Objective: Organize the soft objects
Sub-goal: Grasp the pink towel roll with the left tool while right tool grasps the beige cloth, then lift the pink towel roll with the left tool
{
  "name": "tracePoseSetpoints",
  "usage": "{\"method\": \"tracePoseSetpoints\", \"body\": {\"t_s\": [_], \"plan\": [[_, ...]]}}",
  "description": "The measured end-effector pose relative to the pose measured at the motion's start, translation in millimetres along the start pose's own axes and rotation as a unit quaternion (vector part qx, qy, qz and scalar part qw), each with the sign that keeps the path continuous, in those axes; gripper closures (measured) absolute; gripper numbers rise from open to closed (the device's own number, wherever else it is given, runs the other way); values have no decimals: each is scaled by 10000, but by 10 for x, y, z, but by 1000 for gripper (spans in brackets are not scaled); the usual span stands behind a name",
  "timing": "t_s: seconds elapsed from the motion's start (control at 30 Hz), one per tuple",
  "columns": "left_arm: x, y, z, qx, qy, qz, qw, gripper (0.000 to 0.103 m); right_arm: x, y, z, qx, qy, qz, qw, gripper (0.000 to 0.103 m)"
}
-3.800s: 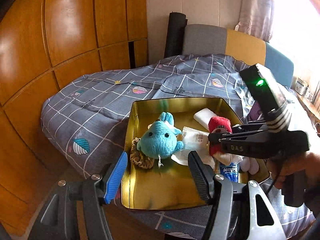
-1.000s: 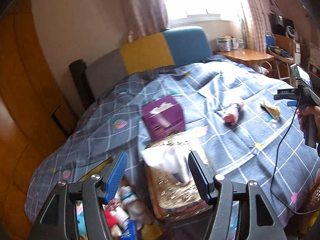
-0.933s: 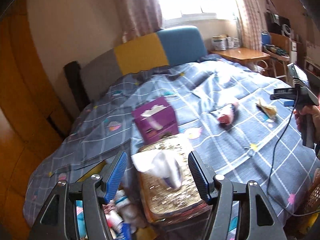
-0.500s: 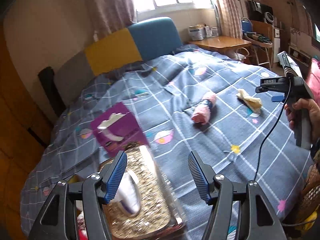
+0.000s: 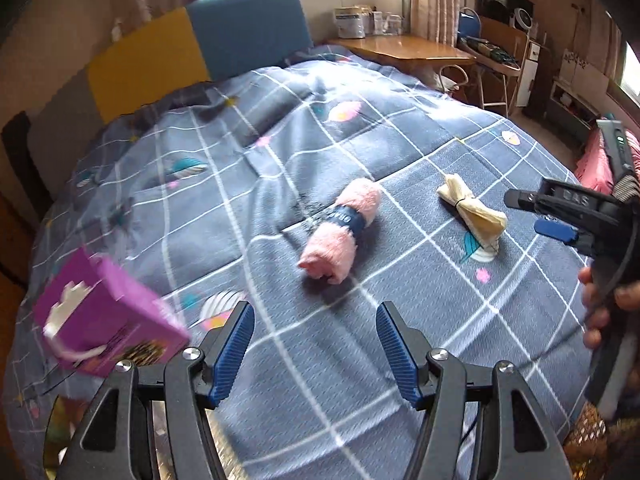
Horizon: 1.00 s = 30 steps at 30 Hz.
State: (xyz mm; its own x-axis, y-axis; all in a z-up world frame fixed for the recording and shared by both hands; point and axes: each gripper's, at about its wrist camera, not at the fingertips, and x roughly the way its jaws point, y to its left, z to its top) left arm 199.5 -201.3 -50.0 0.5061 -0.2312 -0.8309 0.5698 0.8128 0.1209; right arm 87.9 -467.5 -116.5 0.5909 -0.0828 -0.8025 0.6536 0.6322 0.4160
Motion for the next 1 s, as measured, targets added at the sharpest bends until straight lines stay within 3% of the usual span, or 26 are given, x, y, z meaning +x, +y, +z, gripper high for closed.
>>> {"method": "tracePoseSetpoints", "body": {"t_s": [0.23,0.3,0.57,0.63,0.67,0.7,0.8,1.0], "plan": [[703,-142,344,121,338,-141,9993,39,56,5,-16,49,190,124,9997,28],[881,-135,407,170,454,-188,9986,33,74,8,-17,48,230,151,9996,28],[1297,-219,556,463,490,-274,9973,30,125,13,-7,66,352,226,9991,28],[1374,-232,565,448,543,-312,9970,41,133,5,-3,86,375,234,9990,28],[1416,-231,556,403,612,-326,9968,56,137,3,-4,93,375,230,9990,28],[1437,-231,540,397,621,-253,9970,64,138,3,-4,84,363,221,9991,28],[1358,-222,481,287,511,-304,9978,70,139,19,1,-8,285,137,9995,28],[912,-164,218,-303,313,-577,9974,71,200,91,-16,-350,230,-204,9989,29]]}}
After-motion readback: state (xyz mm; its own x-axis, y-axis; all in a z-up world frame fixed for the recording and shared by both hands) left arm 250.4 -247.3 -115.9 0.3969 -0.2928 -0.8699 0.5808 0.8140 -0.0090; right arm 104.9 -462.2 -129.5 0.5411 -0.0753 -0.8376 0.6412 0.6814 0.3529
